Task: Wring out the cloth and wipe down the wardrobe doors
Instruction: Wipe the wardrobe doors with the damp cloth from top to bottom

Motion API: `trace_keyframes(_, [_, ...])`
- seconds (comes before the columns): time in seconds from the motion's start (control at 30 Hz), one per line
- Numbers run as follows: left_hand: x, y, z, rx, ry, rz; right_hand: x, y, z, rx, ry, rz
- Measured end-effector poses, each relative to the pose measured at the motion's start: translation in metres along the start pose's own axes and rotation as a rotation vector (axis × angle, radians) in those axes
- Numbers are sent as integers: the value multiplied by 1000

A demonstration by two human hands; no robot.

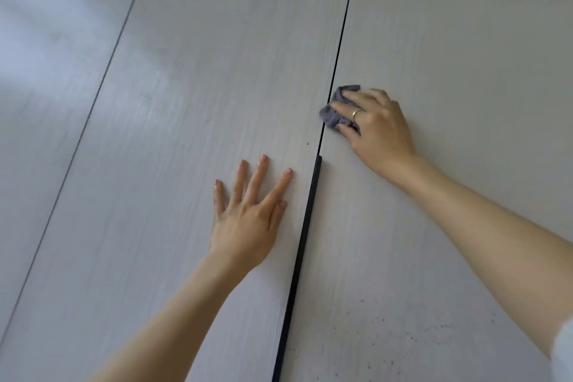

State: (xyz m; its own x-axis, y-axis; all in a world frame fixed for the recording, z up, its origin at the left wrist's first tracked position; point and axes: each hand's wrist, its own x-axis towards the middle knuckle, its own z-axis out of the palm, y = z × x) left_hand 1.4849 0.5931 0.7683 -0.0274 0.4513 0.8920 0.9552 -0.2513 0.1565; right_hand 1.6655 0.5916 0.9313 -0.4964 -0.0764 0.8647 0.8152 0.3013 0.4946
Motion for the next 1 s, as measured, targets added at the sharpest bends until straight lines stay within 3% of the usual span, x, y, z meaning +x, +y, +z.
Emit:
trace_keyframes(0.13, [-1,-7,-9,-276,168,-34,38,-24,8,69,-98,118])
trace_keyframes(0.27, [-4,-25,-18,-307,243,-79,23,-54,18,46,-158,98])
trace_keyframes(0.43, [-16,-42,-24,-369,203,-168,-42,-83,36,18,-120,-282])
trace_keyframes(0.57, [-29,-52,-24,-395,148,-237,-82,-94,36,17,-211,-599])
trace_keyframes(0.63, [-34,-58,-26,-406,152,-270,-80,-92,35,20,-199,-665])
trace_keyframes(0.7, [-38,-64,-30,-401,160,-275,-65,-89,36,7,-154,-615])
trace_keyframes(0.9, [-51,-77,-32,-385,156,-302,-11,-107,56,-2,14,-105])
trace_keyframes(1.0, [-57,-85,-31,-383,157,-320,-31,-141,73,78,50,-208])
